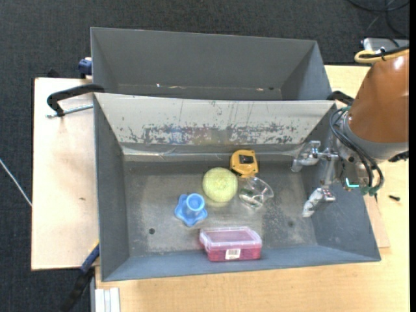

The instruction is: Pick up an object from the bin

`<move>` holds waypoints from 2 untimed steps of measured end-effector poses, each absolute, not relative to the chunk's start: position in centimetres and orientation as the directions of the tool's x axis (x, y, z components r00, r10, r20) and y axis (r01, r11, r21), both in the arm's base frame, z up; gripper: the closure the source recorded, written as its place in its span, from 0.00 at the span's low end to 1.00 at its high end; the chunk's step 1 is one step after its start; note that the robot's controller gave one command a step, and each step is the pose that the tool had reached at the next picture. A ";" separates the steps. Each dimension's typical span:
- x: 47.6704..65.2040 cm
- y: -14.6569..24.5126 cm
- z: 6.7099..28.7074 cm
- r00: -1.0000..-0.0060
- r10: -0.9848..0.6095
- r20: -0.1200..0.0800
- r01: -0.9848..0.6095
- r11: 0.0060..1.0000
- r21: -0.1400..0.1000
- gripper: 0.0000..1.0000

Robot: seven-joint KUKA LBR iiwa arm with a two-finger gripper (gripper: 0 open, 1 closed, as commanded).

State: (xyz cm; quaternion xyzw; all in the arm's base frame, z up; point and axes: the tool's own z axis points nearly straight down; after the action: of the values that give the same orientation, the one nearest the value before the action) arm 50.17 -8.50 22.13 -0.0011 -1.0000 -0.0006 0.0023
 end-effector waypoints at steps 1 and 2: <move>50.3 -8.5 22.5 -1.000 0.001 -0.003 0.001 1.000 0.000 0.00; 52.9 -6.7 18.5 -0.998 -0.062 -0.008 -0.062 0.998 -0.002 0.00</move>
Offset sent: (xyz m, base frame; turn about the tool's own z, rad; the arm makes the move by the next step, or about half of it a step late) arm 0.0826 0.0637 -0.1442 -0.2246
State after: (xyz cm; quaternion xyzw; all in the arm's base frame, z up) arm 52.88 -6.72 18.51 0.0311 -0.9995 0.0007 -0.0041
